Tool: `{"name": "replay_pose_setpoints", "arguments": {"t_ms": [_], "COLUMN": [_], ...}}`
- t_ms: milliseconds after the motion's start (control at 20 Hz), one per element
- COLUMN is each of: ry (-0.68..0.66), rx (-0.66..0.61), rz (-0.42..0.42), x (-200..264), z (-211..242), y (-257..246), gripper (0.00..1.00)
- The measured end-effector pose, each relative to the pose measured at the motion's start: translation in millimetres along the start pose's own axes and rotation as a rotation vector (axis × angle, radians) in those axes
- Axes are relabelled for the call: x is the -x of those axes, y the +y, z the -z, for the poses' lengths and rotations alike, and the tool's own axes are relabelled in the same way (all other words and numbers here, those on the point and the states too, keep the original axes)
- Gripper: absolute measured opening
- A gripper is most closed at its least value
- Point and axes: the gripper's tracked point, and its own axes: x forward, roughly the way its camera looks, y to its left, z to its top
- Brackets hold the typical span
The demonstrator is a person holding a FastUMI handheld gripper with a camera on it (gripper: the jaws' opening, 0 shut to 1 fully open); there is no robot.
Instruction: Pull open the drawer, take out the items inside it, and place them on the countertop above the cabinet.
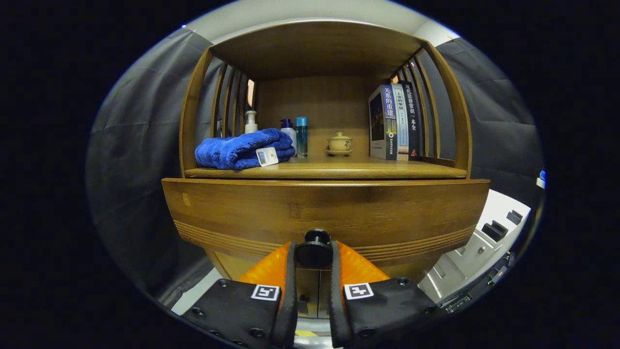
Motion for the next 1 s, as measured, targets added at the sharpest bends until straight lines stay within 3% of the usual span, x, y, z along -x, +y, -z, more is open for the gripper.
{"name": "replay_pose_setpoints", "arguments": {"t_ms": [1000], "ry": [0.085], "rx": [0.023], "rz": [0.026], "x": [91.2], "z": [17.1], "y": [11.4], "gripper": [0.35]}}
